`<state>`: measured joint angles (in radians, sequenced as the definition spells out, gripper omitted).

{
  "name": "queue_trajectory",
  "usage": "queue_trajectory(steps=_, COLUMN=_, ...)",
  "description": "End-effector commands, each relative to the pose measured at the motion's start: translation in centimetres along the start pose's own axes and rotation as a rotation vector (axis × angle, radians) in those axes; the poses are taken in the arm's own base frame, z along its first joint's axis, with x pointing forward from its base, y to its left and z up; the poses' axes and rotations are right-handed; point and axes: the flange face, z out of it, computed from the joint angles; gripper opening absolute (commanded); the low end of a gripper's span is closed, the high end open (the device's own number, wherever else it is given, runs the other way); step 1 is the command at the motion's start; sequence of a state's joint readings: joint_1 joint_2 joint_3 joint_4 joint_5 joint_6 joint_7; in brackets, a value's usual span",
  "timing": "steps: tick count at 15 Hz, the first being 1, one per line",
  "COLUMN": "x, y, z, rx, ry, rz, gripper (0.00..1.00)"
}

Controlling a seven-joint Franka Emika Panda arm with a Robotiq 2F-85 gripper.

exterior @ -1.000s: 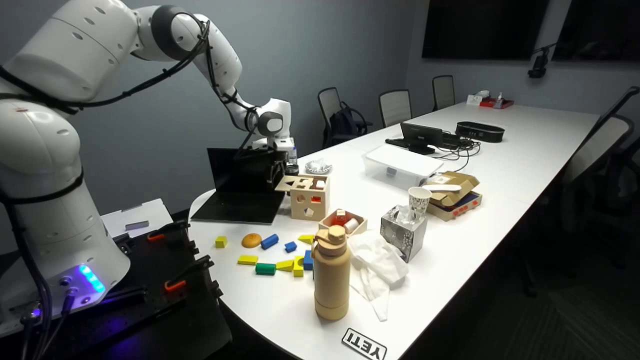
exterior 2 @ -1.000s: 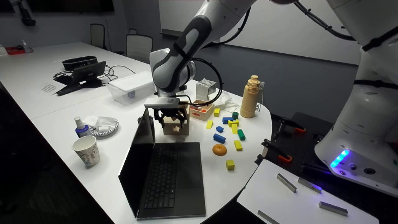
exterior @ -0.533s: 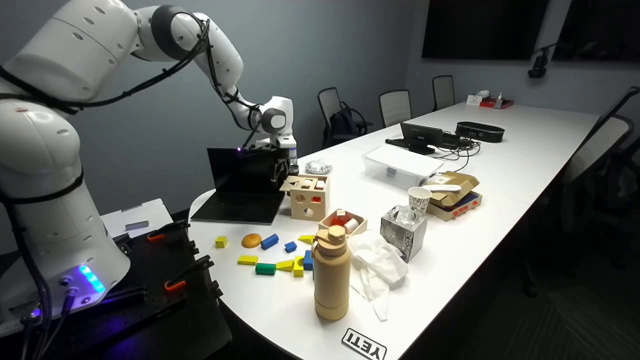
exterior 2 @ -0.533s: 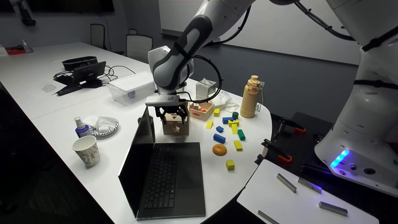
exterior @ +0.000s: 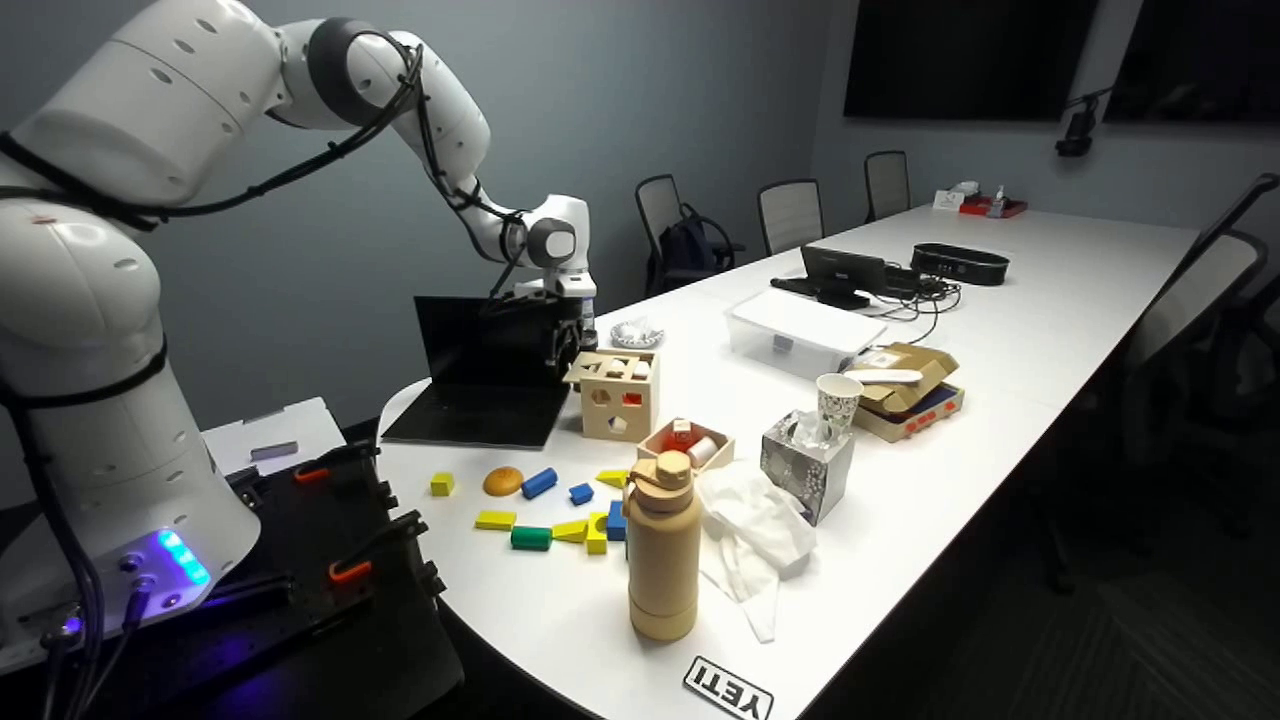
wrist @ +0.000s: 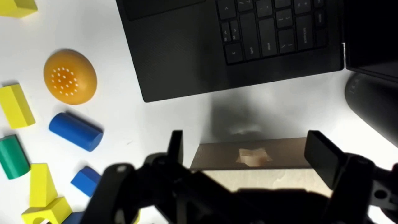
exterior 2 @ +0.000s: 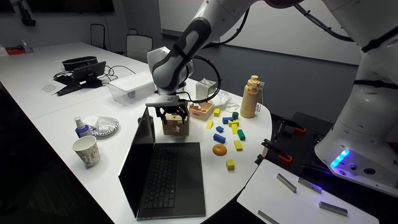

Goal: Slide the lid on the wooden toy box backwards.

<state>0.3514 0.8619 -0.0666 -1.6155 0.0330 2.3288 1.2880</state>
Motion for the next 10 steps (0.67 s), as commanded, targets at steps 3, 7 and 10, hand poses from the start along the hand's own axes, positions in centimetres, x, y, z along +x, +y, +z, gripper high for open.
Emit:
queue_trajectory(steps=3, x=0.39, y=-0.42, z=-0.47, rx=-0.031, ry=0.067, rz=0.044, gripper=1.0)
queue_trajectory(steps=7, x=0.72, y=-0.44, z=-0.5, rx=-0.035, ry=0.089, rz=0.056, gripper=1.0)
queue_trajectory(steps=10, x=0.7, y=-0.44, z=-0.61, rx=-0.035, ry=0.101, rz=0.059, gripper=1.0)
